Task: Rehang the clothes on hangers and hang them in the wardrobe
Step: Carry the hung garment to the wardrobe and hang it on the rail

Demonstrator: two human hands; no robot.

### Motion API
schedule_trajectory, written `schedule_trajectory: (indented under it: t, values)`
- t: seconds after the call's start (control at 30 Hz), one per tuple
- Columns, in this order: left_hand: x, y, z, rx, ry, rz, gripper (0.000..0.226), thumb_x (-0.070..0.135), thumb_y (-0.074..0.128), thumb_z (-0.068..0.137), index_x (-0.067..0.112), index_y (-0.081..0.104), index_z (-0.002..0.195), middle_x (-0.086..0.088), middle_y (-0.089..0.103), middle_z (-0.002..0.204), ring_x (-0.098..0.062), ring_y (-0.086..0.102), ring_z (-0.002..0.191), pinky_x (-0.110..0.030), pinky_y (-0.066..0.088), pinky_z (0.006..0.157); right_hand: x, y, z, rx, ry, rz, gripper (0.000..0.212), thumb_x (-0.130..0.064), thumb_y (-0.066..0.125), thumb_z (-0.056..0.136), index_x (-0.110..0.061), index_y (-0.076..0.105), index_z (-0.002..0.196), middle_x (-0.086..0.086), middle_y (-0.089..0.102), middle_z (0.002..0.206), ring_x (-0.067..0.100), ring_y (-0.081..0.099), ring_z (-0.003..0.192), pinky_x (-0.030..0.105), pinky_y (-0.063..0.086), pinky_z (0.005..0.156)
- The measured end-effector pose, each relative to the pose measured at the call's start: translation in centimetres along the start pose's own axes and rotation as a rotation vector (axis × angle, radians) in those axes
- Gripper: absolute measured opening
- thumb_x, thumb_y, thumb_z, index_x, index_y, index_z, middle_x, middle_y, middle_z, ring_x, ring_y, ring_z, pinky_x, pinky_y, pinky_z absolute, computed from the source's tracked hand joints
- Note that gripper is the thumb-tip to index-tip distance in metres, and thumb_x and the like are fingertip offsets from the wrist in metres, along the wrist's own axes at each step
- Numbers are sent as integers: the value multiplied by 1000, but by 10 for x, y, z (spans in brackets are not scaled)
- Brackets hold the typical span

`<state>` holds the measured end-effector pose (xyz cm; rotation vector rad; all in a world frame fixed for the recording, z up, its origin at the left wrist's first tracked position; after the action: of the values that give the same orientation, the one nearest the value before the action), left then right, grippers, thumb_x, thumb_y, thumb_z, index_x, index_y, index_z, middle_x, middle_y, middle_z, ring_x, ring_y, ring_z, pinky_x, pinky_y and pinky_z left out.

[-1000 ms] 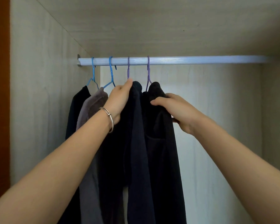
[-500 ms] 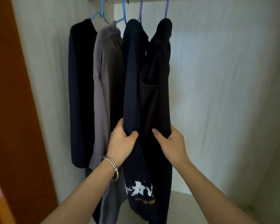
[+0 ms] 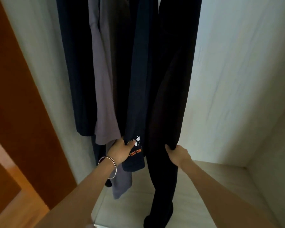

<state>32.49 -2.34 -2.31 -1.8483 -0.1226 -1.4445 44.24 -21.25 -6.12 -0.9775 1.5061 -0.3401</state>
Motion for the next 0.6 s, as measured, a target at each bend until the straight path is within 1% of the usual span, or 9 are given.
schedule_trajectory:
  t: [0.07,0.13,0.17,0.23,0.3,0.37,0.43,0.5,0.6]
  values:
    - [-1,2,7,-13,0,-8,33,27,50,93,8,55,120,-13,65,111,-27,59,103,-29,43,86,-11,-8,10,69,-20,130,50,-43,38,96,-1,56,119,18,62,116,35,59,106,42,48,93]
    - [-1,3,10,-1,5,-31,34,26,49,93,7,54,121,-12,63,114,-27,58,107,-27,40,88,-15,-17,15,169,-31,355,47,-41,41,95,-2,58,116,18,64,109,35,60,101,44,50,91]
    - [-1,3,10,6,2,-34,35,27,49,93,7,54,122,-13,63,117,-28,56,110,-27,40,89,-16,-22,16,219,-32,448,45,-40,43,95,-3,59,114,15,63,103,33,61,96,44,50,89]
    - [-4,5,13,19,1,-30,36,28,50,93,7,54,122,-13,62,119,-29,55,114,-30,40,94,-17,-32,17,283,-40,527,36,-36,43,95,-4,59,105,8,60,89,28,56,87,40,49,83]
    - [-10,8,17,31,-13,-26,39,33,51,92,3,58,116,-15,65,114,-31,58,109,-35,44,96,-17,-36,15,300,-52,509,27,-30,43,96,-7,58,100,10,61,90,28,55,87,38,47,81]
    - [-17,11,19,42,-30,-23,43,38,53,89,-1,62,106,-20,68,105,-32,63,99,-41,49,92,-12,-35,10,303,-64,445,27,-25,47,94,-7,59,111,14,64,106,33,59,96,39,48,87]
    - [-19,16,17,32,-7,-37,41,36,54,89,-1,63,105,-20,69,102,-31,64,96,-38,51,88,3,-29,4,285,-51,392,30,-21,50,93,-6,57,118,15,64,113,34,60,104,37,47,89]
    - [-20,24,14,-2,43,-64,33,28,56,90,3,62,110,-14,69,107,-27,63,101,-31,49,90,28,-19,-2,249,6,345,32,-20,53,91,-3,58,118,15,65,114,34,60,105,36,48,88]
    - [-35,37,6,-50,73,-22,28,24,58,88,5,65,108,-12,70,106,-26,63,103,-32,47,90,76,4,-9,148,126,248,41,-21,61,86,-4,55,123,17,64,117,33,61,105,35,49,85]
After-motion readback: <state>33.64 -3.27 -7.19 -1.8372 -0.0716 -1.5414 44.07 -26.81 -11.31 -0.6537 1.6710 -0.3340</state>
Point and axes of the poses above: each hand's wrist, its own z-axis towards the middle knuckle, its own y-axis out of the palm, x = y × z, the point moved 10 cm from there along z, towards the middle knuckle
